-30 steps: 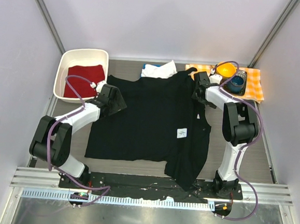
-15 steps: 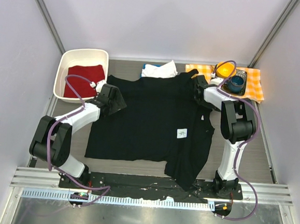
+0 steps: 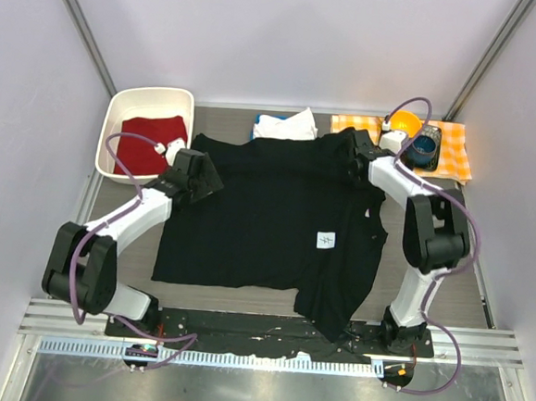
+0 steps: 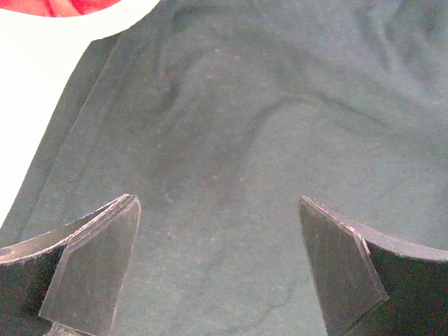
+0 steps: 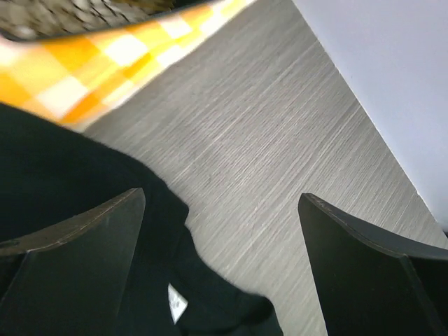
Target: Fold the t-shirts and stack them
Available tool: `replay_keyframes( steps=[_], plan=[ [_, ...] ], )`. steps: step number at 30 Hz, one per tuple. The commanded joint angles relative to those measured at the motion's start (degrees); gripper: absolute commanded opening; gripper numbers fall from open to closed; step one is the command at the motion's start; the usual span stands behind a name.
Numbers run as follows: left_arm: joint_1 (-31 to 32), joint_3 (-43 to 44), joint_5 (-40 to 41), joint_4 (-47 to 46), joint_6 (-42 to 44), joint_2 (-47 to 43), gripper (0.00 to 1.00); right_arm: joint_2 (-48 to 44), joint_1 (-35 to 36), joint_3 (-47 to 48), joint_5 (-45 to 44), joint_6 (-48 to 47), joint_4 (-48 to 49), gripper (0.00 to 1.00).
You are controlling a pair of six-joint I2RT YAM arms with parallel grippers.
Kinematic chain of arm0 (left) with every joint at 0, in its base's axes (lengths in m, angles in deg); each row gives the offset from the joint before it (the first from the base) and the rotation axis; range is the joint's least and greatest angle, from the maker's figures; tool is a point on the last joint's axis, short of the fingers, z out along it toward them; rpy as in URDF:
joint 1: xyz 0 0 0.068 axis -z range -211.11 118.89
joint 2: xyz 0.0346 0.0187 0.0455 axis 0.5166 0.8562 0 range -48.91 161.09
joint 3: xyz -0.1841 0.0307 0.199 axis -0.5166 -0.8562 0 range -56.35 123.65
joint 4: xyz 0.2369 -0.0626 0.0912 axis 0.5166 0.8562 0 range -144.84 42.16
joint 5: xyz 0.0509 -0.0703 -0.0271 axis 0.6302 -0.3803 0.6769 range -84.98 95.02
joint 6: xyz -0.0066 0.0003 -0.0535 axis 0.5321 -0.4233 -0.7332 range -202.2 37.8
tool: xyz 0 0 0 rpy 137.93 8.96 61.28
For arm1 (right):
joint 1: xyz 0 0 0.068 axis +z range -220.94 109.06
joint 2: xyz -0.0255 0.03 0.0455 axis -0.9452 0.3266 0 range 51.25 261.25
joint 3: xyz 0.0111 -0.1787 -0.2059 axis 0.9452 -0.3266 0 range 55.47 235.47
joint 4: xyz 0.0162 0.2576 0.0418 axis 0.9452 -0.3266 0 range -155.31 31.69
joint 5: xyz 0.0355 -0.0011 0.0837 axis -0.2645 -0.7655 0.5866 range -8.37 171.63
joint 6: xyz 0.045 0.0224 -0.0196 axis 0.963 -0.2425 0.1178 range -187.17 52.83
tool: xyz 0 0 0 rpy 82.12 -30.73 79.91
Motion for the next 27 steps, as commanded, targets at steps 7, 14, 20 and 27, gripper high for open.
replay_keyframes(
  steps=[7,14,20,27],
  plan=[
    [0.9,4.3,-8.9,10.9,-1.0,-10.1,1.0,-24.7,11.2,-5.0,9.4,-0.7,-5.5,0.98],
    [2.4,0.6,-10.1,16.6,1.0,-9.8,1.0,-43.6,11.9,-22.7,29.8,4.0,-4.6,0.98],
    [3.1,-3.6,-12.0,17.4,-0.7,-10.3,1.0,-55.1,13.0,-32.3,42.5,8.2,-5.8,0.98],
    [4.2,-6.8,-10.2,19.9,-2.9,-10.9,1.0,-56.4,15.2,-40.9,45.7,11.6,-2.8,0.96]
  ],
)
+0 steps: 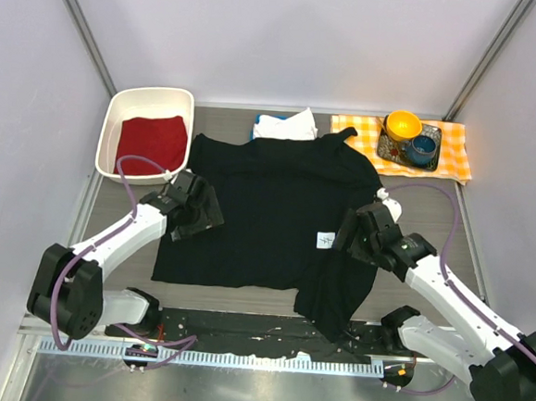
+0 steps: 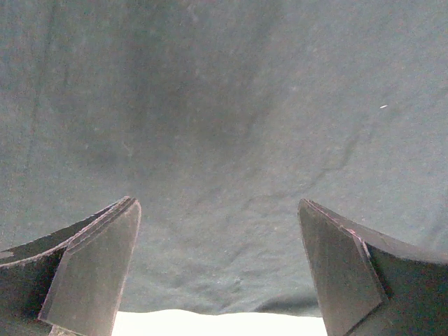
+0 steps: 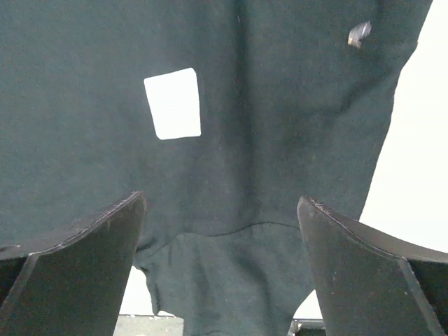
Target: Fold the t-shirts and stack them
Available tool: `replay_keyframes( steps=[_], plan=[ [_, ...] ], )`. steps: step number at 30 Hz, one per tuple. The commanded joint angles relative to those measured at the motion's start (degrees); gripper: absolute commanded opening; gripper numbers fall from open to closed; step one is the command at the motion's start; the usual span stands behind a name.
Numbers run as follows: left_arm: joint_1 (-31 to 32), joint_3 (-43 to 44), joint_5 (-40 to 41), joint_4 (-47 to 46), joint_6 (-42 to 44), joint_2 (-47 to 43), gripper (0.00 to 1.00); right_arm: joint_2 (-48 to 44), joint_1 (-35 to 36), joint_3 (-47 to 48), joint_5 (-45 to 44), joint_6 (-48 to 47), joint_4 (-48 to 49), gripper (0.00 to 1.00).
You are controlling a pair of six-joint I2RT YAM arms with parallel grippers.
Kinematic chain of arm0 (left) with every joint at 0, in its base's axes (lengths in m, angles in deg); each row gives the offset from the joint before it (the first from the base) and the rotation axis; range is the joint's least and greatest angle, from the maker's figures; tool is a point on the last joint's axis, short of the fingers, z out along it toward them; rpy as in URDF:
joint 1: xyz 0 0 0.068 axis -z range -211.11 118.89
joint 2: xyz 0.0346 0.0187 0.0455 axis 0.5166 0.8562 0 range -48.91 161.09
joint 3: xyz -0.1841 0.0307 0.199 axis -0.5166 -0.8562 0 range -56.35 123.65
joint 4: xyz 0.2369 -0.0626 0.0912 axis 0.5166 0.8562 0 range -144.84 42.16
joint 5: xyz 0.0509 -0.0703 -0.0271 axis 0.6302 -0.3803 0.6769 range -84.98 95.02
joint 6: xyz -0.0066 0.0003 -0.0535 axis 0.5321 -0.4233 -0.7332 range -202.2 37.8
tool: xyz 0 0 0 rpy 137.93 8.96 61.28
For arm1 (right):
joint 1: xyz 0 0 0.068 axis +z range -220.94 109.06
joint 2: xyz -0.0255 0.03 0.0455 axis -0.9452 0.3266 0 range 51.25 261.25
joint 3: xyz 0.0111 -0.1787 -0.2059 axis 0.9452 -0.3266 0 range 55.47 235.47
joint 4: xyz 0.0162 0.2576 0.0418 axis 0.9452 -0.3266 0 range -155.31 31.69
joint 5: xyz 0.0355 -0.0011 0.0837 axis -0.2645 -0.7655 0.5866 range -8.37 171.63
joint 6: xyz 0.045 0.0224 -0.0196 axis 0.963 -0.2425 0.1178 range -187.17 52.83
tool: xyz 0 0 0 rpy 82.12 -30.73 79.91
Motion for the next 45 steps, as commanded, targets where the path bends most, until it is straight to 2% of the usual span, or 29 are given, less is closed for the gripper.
replay_keyframes(
  steps=[1,7,12,18,23,27,32,35,38,45],
  plan=[
    [0.6,-3.1,1.4,-0.7,-1.7,-0.9,1.0,1.6,0.7,-4.6,3.8,3.8,4.5,0.96],
    [0.5,-1.3,1.4,-6.0,-0.7,7.8,1.0,10.9,0.7,-5.2,-0.3,3.1,12.6,0.96],
    [0.4,0.9,1.4,-10.2,-0.7,11.8,1.0,13.0,0.6,-3.0,-4.0,1.5,14.2,0.97],
    [0.4,8.3,2.0,-9.1,0.2,15.9,1.0,15.7,0.4,3.9,-10.9,-2.7,12.0,0.97],
    [0.4,12.6,1.5,-6.0,0.8,18.4,1.0,20.1,0.1,6.5,-12.4,-4.4,12.0,0.97],
    [0.4,12.6,0.7,-2.4,1.0,15.8,1.0,24.2,-0.3,7.2,-12.2,-4.5,13.1,0.97],
    [0.4,8.5,3.3,-1.6,-0.1,3.8,1.0,24.7,-0.4,6.8,-13.6,-5.1,14.8,0.97],
    [0.4,8.9,5.0,-2.9,0.4,2.6,1.0,25.8,-0.9,7.7,-13.7,-5.6,15.5,0.97],
    [0.4,9.7,5.5,-5.8,0.7,4.5,1.0,28.0,-1.3,9.2,-14.1,-5.9,16.3,0.97],
    [0.4,15.0,3.8,-14.2,0.1,17.7,1.0,35.6,-5.1,15.1,-16.3,-6.1,19.1,0.97]
  ],
)
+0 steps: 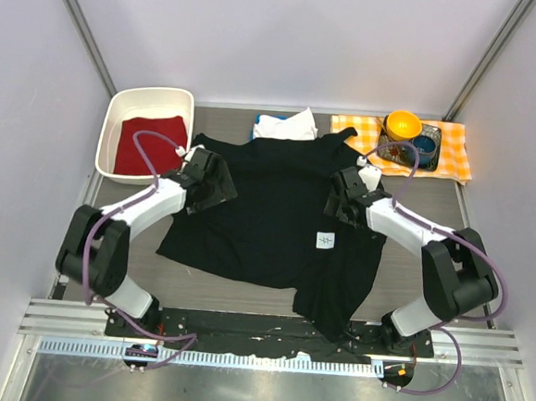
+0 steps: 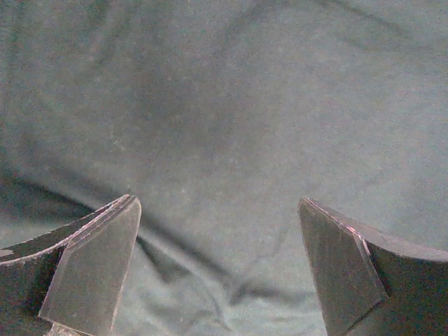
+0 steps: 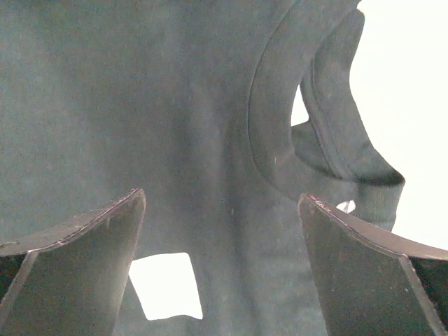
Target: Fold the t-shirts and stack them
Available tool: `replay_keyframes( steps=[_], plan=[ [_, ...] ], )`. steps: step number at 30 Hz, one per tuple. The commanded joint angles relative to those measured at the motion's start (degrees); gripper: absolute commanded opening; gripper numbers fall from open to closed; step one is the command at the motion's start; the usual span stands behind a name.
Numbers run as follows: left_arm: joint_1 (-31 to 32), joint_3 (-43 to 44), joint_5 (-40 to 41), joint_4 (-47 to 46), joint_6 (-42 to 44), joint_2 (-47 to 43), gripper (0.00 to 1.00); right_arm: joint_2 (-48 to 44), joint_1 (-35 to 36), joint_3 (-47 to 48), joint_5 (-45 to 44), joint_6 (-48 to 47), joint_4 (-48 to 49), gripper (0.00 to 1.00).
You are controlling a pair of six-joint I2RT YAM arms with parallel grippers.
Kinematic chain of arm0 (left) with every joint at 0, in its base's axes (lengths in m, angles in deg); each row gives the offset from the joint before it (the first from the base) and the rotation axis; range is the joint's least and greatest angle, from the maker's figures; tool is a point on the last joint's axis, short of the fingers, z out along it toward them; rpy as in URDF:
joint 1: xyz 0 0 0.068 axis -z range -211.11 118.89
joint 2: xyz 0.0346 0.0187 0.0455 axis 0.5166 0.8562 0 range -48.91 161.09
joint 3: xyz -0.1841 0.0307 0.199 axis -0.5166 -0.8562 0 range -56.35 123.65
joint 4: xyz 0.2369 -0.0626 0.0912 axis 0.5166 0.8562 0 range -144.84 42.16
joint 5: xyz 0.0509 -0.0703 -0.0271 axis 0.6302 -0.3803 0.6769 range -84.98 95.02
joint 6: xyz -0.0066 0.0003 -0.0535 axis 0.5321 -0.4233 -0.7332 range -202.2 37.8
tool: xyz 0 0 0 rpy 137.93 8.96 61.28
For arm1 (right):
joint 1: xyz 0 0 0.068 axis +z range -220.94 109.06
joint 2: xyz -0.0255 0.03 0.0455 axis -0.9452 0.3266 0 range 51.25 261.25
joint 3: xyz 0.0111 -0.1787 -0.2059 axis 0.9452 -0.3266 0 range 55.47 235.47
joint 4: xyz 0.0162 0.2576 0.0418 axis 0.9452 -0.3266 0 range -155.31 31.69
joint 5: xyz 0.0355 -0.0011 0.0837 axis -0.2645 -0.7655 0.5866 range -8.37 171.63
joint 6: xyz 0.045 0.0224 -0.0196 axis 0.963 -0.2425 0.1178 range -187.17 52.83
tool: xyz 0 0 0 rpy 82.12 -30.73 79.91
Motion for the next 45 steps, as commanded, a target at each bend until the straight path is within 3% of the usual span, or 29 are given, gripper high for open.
replay_keyframes(
  steps=[1,19,28,36,40,45],
  plan=[
    [0.0,5.3,-0.3,-6.6,0.2,8.0,1.0,3.7,-3.2,4.8,-2.1,-0.5,4.4,0.97],
    [-0.9,17.3,2.9,-3.6,2.7,24.5,0.99,20.6,-7.5,13.8,-0.4,-0.9,3.6,0.97],
    [-5.1,22.1,0.3,-3.8,2.4,30.6,0.99,26.5,-9.1,20.0,-4.5,-1.2,0.9,0.97],
    [-7.0,32.4,-2.0,-1.5,3.6,35.7,0.98,31.3,-11.4,28.0,-6.3,-2.4,-1.8,0.97],
    [-6.7,33.2,-5.2,-2.9,4.0,32.4,0.99,24.7,-10.9,27.5,-9.7,-2.5,-1.2,0.97],
    [-5.7,26.9,-5.7,-3.7,2.7,16.6,1.0,11.4,-7.0,23.1,-15.8,-4.5,-1.3,0.99]
  ],
)
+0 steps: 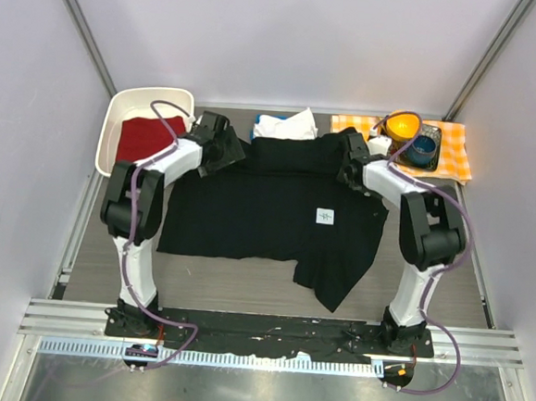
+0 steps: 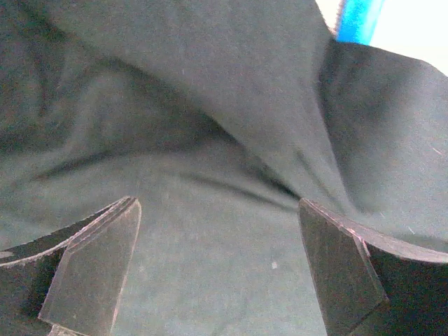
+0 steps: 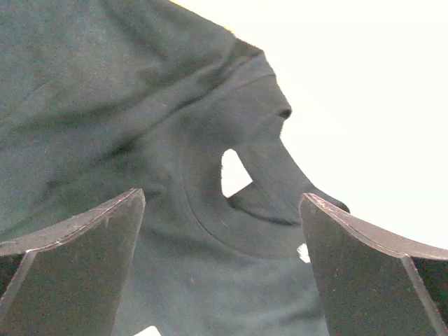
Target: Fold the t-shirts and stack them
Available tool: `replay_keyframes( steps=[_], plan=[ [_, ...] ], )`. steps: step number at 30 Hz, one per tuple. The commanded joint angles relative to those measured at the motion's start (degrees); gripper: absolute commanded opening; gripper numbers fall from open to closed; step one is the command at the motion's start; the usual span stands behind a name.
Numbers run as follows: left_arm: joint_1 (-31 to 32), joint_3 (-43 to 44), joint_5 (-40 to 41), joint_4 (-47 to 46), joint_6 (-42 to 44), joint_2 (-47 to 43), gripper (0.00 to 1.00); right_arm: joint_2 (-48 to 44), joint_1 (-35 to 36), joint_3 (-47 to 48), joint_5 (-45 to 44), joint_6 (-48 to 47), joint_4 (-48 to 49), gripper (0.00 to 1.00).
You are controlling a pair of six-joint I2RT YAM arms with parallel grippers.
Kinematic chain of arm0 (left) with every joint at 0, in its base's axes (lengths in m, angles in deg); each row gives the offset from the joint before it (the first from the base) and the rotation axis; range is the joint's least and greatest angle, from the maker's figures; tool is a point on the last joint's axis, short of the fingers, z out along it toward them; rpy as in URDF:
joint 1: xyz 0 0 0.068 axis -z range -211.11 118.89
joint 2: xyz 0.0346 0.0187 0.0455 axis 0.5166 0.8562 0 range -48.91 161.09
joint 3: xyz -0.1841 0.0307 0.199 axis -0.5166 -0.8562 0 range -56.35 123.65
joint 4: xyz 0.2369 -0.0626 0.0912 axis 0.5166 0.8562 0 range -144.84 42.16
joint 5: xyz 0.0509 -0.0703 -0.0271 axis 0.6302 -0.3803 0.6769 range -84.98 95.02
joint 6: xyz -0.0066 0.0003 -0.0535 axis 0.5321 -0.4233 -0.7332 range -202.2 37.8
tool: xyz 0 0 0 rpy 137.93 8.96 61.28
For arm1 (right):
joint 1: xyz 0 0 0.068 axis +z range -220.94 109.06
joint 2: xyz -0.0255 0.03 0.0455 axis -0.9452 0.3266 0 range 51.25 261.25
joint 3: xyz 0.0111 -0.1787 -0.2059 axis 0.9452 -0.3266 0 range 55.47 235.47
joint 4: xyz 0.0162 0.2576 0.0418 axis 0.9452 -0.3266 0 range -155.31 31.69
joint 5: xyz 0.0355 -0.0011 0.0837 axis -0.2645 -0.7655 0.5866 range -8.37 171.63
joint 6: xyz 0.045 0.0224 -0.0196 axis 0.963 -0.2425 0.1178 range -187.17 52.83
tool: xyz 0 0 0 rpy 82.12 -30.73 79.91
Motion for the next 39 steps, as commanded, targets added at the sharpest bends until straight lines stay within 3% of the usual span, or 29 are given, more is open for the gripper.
replay_keyframes(
  steps=[1,4,8,11,16,19,26,32,39],
  plan=[
    [0.7,-5.5,-1.0,-0.5,-0.5,-16.6,1.0,-14.8,4.8,-1.5,-9.2,-1.9,-2.4,1.0],
    [2.2,-11.3,1.2,3.6,-0.7,-26.0,1.0,-21.4,10.5,-3.9,-7.7,-1.4,-7.3,1.0],
    [5.1,-20.2,8.1,9.9,-1.1,-35.4,1.0,-34.3,13.9,-18.3,2.2,1.5,-7.6,1.0],
    [5.5,-29.5,8.8,11.4,-3.2,-41.3,1.0,-46.2,16.2,-28.0,7.9,5.8,-7.8,0.98],
    [5.5,-42.6,11.4,13.4,-9.9,-52.4,0.96,-62.7,19.0,-34.1,10.7,9.7,-13.0,0.94],
    [5.5,-45.4,15.3,17.0,-13.5,-55.9,0.9,-65.9,19.3,-34.2,11.9,9.5,-16.2,0.94],
    [5.4,-48.6,22.3,23.2,-20.7,-59.9,0.87,-69.0,19.5,-35.6,15.8,8.2,-16.0,0.94],
    [4.3,-50.7,23.6,23.6,-24.3,-58.2,0.83,-68.6,19.6,-36.2,19.2,6.7,-15.0,0.94],
    [0.5,-51.7,24.4,21.5,-24.5,-53.9,0.72,-69.8,19.6,-34.9,20.2,5.6,-15.1,0.93]
  ],
)
